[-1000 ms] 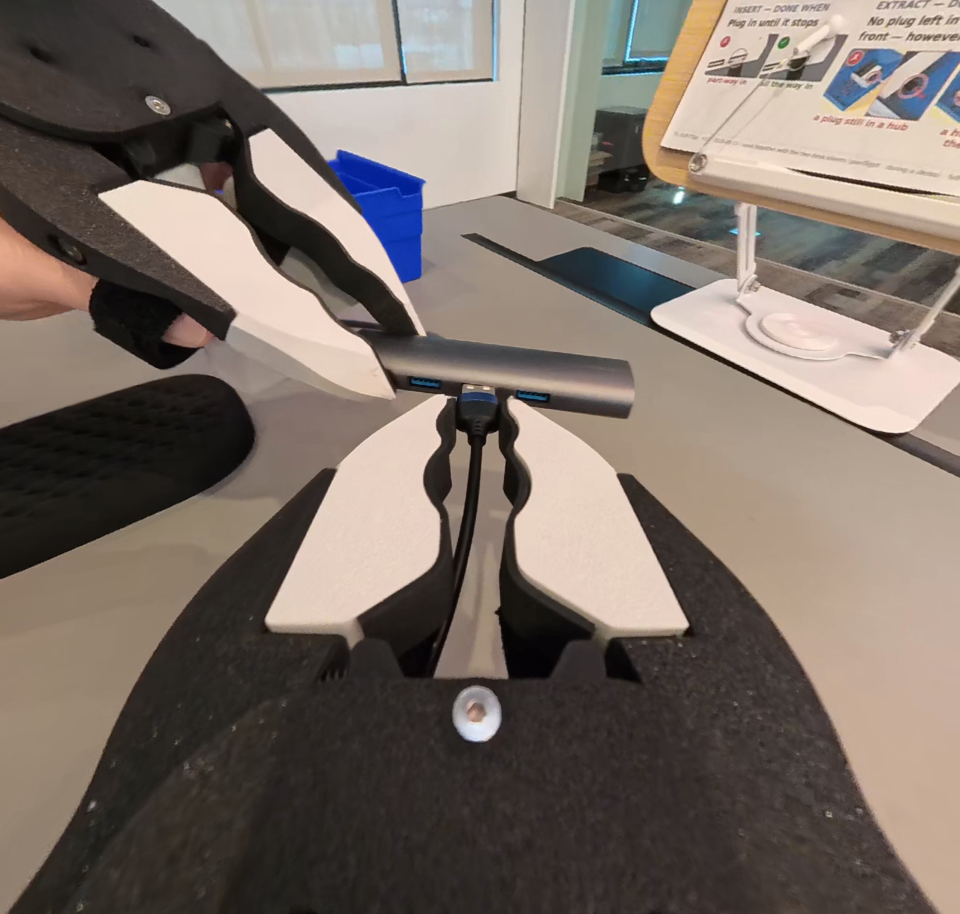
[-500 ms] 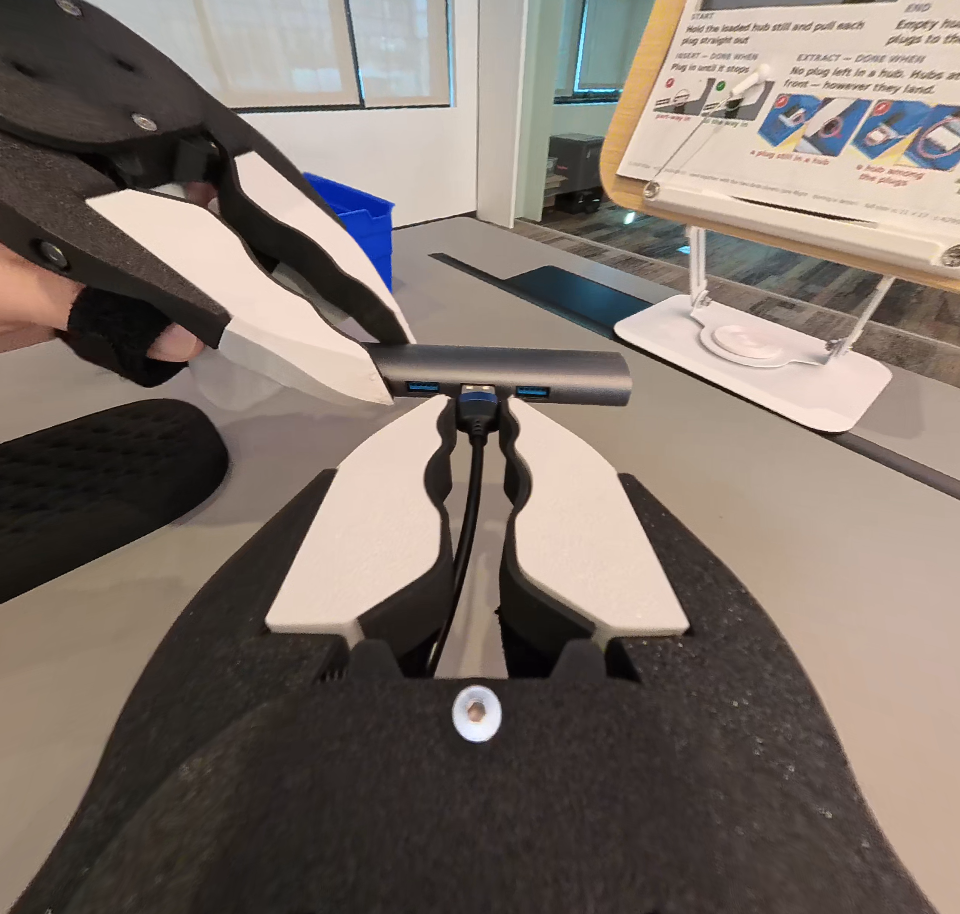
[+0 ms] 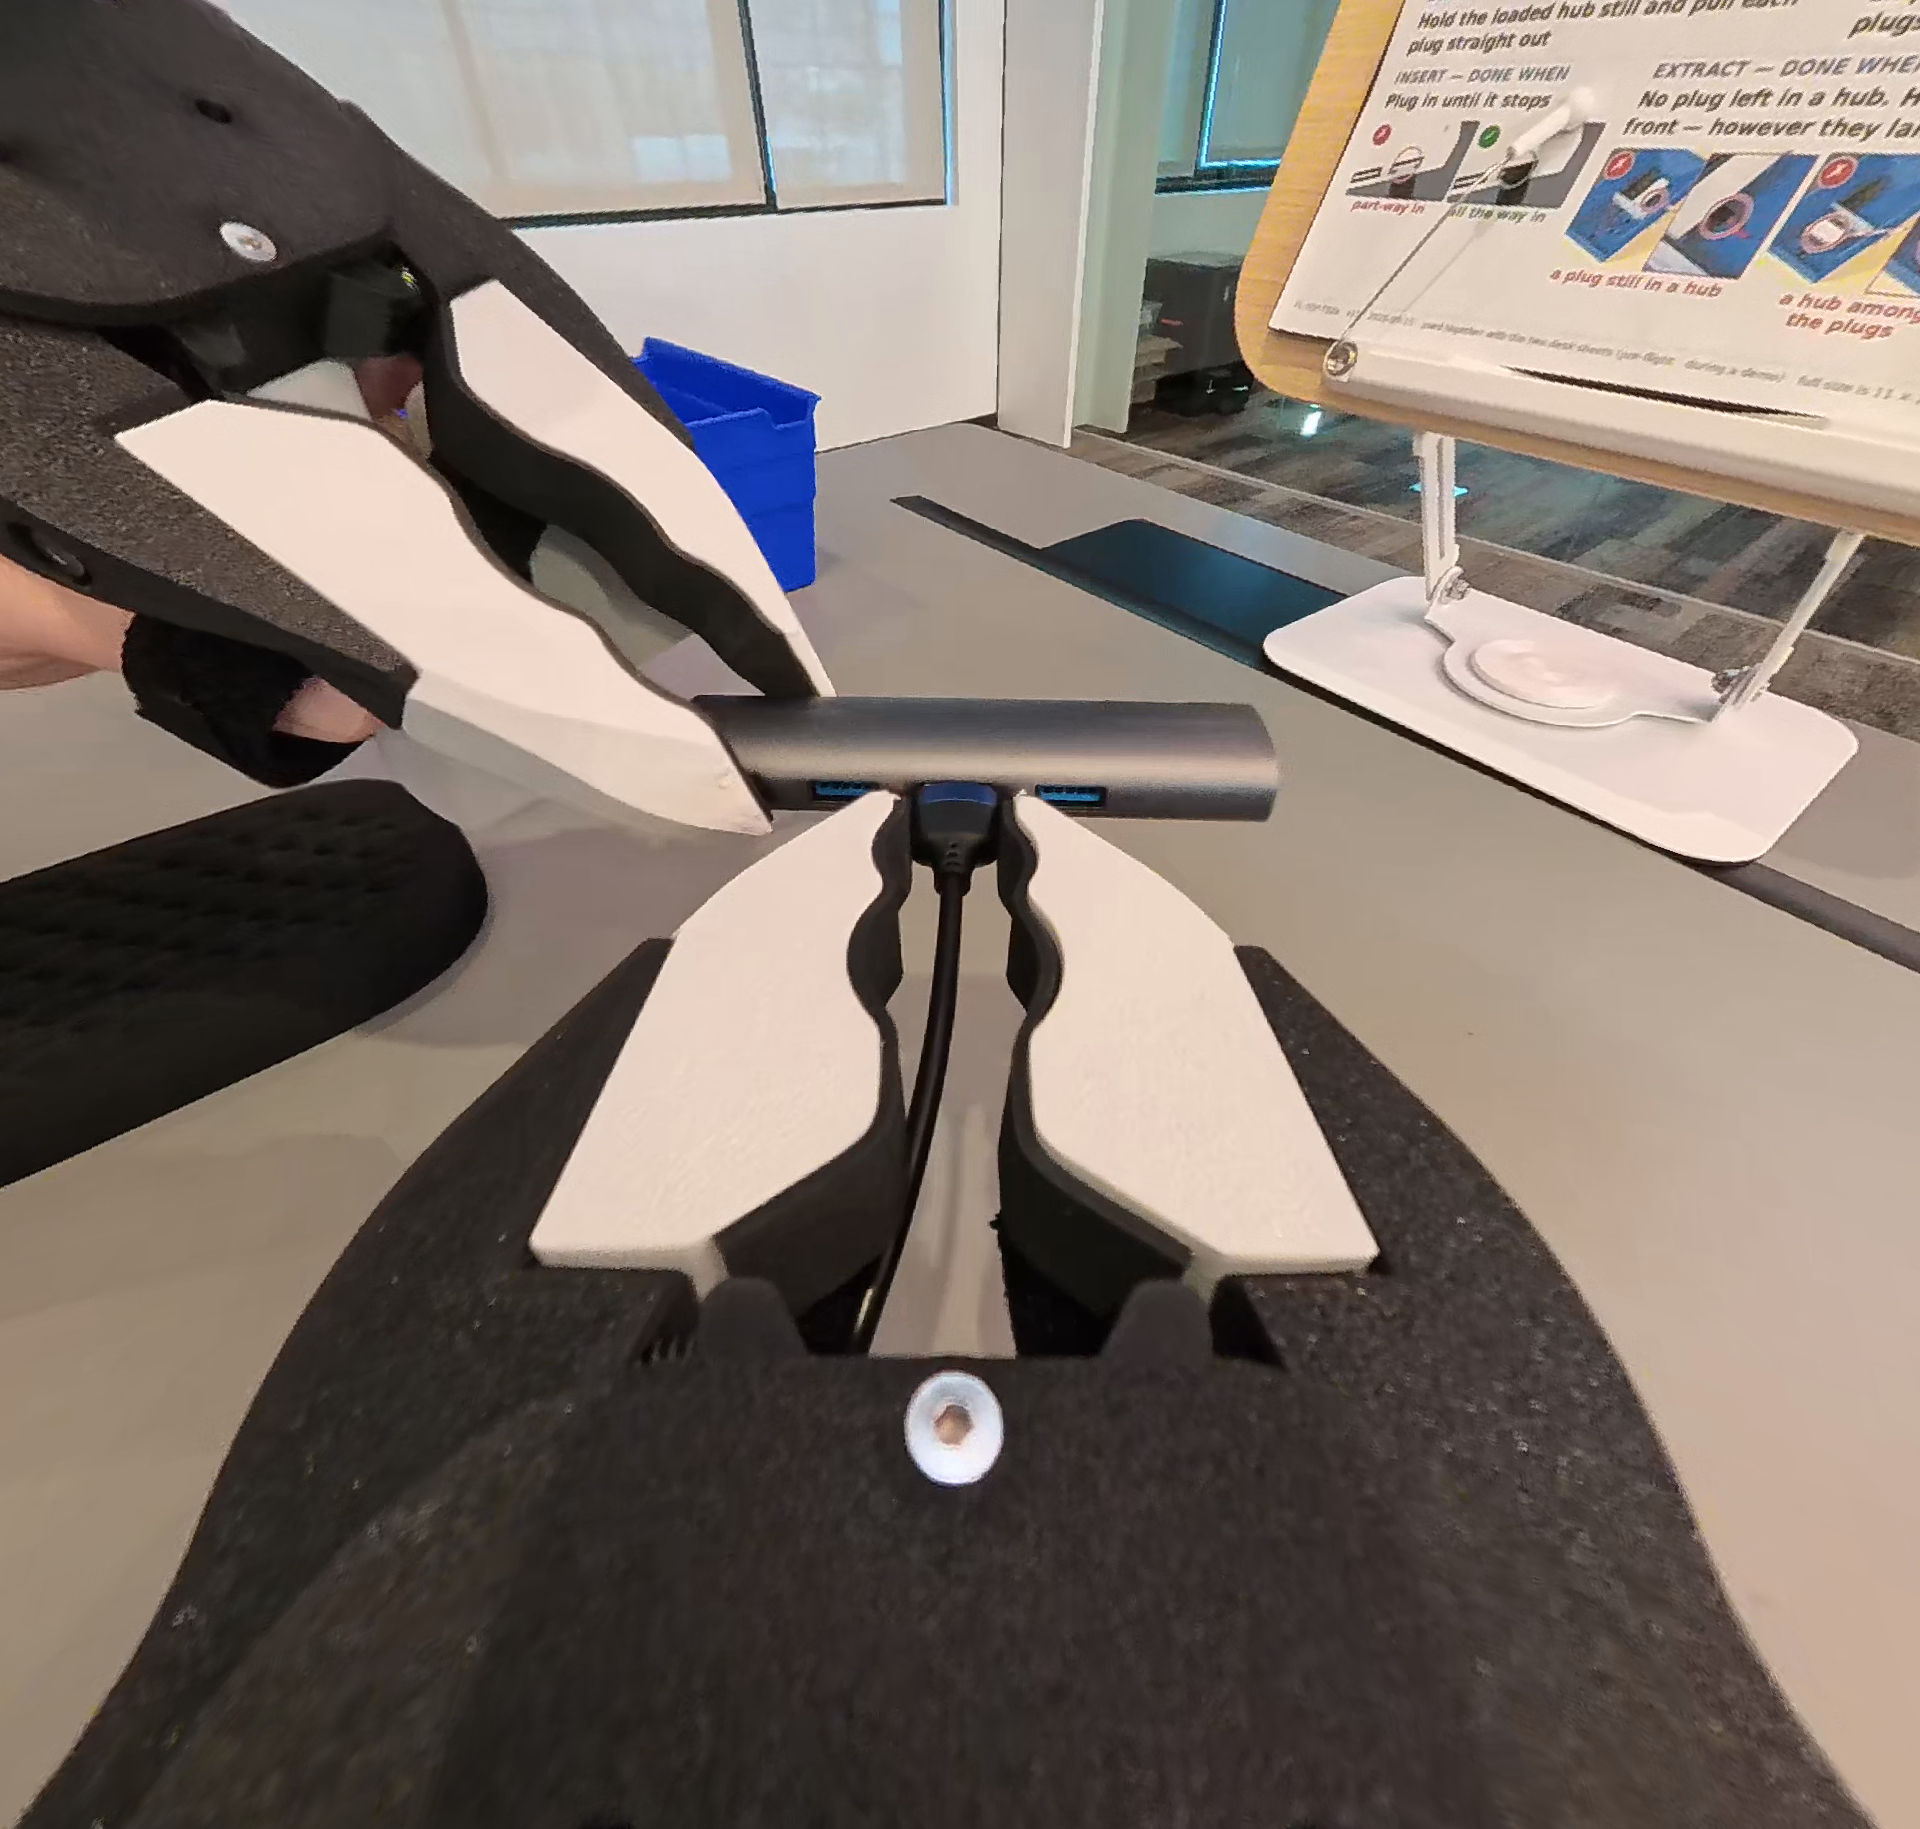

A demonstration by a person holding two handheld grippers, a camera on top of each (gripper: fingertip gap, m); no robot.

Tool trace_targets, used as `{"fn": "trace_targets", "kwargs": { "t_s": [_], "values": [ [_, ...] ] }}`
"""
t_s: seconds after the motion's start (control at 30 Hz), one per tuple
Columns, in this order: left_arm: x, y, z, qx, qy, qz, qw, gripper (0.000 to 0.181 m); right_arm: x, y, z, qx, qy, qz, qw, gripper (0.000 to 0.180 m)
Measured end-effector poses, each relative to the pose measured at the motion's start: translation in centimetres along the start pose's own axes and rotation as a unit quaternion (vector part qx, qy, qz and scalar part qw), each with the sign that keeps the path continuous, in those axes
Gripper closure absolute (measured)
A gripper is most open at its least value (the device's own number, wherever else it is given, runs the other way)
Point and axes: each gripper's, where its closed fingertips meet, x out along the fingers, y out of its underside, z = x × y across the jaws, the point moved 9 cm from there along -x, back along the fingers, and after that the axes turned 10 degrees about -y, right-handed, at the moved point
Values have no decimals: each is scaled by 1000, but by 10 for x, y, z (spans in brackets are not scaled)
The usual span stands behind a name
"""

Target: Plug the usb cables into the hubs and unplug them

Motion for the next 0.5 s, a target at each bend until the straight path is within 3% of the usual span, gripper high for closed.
{"fn": "trace_targets", "kwargs": {
  "t_s": [0.5],
  "values": [
    [8, 1, 0, -77, -15, -22, 997, 150, 0, -1, 1, -53, 67, 30, 996, 164]
  ]
}}
